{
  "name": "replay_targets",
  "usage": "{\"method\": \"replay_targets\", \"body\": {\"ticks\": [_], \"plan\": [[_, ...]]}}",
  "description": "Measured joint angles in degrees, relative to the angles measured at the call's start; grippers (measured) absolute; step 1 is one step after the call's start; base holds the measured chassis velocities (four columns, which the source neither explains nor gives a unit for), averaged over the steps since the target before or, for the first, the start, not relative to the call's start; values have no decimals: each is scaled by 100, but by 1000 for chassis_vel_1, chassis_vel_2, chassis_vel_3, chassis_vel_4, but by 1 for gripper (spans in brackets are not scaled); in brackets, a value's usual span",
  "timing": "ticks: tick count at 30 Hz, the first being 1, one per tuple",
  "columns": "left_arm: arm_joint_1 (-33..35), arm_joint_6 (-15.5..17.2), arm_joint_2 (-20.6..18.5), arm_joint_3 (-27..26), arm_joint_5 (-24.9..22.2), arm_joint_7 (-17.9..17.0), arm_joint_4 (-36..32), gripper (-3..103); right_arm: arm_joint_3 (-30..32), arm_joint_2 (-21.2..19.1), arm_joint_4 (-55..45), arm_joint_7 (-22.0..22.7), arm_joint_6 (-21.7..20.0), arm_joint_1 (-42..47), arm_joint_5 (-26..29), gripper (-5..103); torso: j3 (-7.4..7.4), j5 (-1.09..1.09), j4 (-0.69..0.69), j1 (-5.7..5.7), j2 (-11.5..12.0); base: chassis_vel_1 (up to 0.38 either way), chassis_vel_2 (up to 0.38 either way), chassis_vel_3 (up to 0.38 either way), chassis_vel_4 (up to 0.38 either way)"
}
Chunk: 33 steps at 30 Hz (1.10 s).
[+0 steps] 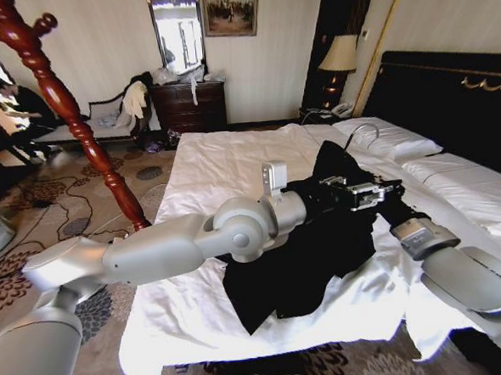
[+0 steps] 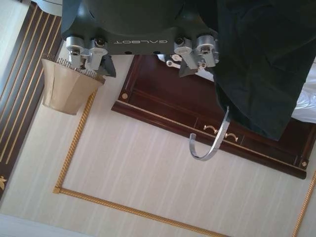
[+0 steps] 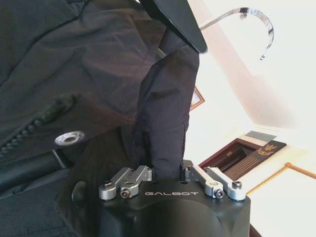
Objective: Pick up the clothes from the bed and hang them on the clothes hanger.
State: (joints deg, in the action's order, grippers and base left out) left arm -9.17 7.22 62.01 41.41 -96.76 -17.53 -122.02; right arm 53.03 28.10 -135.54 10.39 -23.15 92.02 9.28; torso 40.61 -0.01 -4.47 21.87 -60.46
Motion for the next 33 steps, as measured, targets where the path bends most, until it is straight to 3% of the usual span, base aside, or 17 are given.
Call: {"method": "replay_targets", "body": {"ticks": [2,7,9,13,19,23,24,27,28,30,33], "plan": [[8,-4,-88,-43,-8,-22,-117,86,5,0,0,7,1,0,0,23,0,0,0,0,0,0,0,0,0],[142,-4,-508,-274,-45,-66,-487,99,10,48,-2,19,43,32,27,23,0,0,0,0,0,0,0,0,0],[211,-5,-650,-373,-33,-72,-557,99,4,64,-10,30,69,36,103,23,0,-1,0,0,0,0,0,0,0],[660,9,-1487,-1106,-96,-90,-806,100,-33,105,-68,87,118,80,383,23,0,-2,3,0,0,0,0,0,0],[967,48,-2131,-1649,-140,-56,-984,100,-57,117,-65,88,146,74,351,23,0,-1,-1,0,0,0,0,0,0],[1783,178,-2752,-2284,264,155,-1207,100,-58,125,-71,88,162,82,259,23,0,-2,0,0,0,0,0,0,0],[1783,178,-2752,-2284,264,155,-1207,100,-58,125,-71,88,162,82,259,23,0,-2,0,0,0,0,0,0,0],[3050,244,-3525,-3432,827,540,-1502,100,-143,117,-29,74,251,9,105,23,0,-2,-2,0,0,0,0,0,0],[3050,244,-3525,-3432,827,540,-1502,100,-143,117,-29,74,251,9,105,23,0,-2,-2,0,0,0,0,0,0],[3885,200,-4029,-3936,1264,763,-1656,100,-170,146,36,10,423,23,-98,23,0,-3,10,-1,0,0,0,0,0],[4354,131,-4197,-4282,1647,903,-1725,100,-175,265,48,5,511,75,-202,23,-1,-2,2,-1,-1,0,0,0,0]]}}
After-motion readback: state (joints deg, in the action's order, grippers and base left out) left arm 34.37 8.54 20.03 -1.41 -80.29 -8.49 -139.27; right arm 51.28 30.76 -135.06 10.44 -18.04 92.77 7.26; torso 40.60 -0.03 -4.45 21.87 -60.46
